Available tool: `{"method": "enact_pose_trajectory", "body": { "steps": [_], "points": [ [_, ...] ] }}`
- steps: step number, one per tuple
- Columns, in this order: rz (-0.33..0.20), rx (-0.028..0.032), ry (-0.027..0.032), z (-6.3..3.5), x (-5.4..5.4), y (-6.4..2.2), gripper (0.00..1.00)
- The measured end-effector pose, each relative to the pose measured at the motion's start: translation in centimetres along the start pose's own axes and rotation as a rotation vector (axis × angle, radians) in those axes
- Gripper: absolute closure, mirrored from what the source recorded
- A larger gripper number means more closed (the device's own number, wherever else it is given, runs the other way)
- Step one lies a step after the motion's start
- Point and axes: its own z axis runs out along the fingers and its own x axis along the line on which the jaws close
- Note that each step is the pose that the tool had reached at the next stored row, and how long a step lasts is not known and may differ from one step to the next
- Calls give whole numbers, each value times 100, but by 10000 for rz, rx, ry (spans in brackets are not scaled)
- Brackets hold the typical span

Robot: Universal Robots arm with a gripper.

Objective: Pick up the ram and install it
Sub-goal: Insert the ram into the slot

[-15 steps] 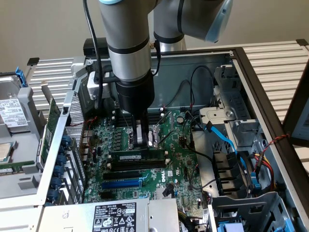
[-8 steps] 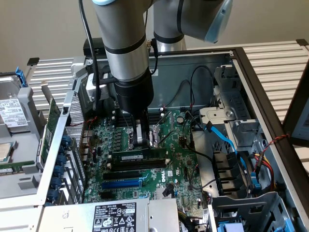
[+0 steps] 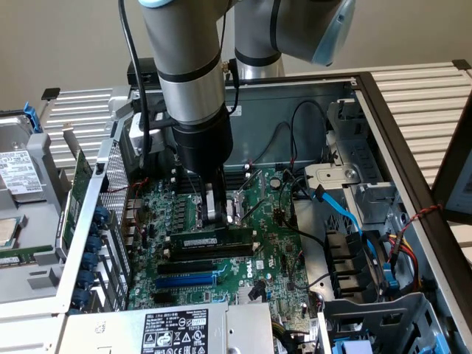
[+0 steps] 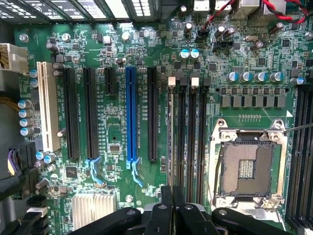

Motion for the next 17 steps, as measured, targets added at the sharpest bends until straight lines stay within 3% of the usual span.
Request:
{"method": "enact_pose_trajectory", "body": {
  "steps": [3, 10, 17],
  "points": [
    [-8, -23, 46, 0, -4, 0, 88],
    [-13, -108, 50, 0, -8, 1, 88],
    [-38, -123, 39, 0, -12, 1, 88]
  ]
}}
